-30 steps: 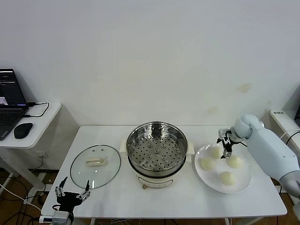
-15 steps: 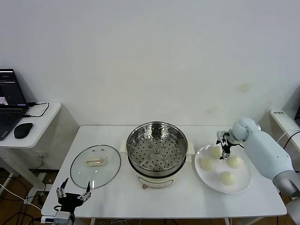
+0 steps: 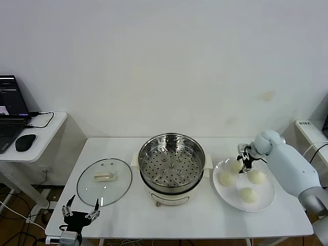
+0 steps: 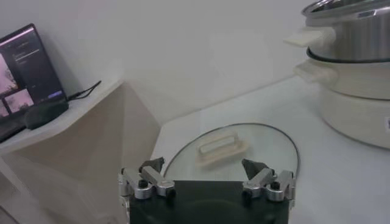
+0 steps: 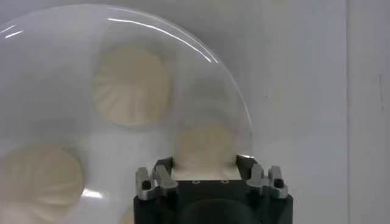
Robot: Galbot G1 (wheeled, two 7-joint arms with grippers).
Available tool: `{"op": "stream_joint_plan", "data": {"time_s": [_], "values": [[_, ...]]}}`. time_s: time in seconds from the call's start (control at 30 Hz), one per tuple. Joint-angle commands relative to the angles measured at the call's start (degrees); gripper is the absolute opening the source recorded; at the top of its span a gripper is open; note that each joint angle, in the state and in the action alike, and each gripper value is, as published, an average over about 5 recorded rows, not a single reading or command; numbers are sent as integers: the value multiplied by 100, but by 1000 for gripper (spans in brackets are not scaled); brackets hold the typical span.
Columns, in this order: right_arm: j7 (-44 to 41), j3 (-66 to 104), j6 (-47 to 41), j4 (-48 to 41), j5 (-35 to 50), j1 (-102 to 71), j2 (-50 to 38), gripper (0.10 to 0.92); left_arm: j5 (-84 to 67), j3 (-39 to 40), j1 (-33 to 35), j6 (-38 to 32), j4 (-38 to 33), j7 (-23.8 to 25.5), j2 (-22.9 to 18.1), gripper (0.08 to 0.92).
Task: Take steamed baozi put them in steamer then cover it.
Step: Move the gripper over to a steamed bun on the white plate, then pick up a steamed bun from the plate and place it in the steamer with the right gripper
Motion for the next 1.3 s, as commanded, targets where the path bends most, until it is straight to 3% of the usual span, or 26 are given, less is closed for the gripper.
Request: {"op": "stream_joint_plan", "data": {"time_s": [0.03,0.3,0.53,0.9,1.1,1.3], "values": [[-10,47,-21,23,69,9,-19,621,6,16,1,1,-4,-6,-3,823],[-285,-67,-168,494,610,243,-377,611,3,55,-19,2,-9,-27,-1,823],[-695,-938,-323,904,1705,1458,-632,611,1,78,-36,13,-89,-19,20,823],[-1223,-2630,-396,1000,2942,3327,167,611,-18,56,12,13,-264,-53,51,823],[-1442,-3002,136,888,3151,3638,824,611,-31,30,10,7,-333,-93,28,823],[-1590,-3153,1528,785,3092,3679,1326,611,-27,-1,28,2,-288,-133,15,823]]}}
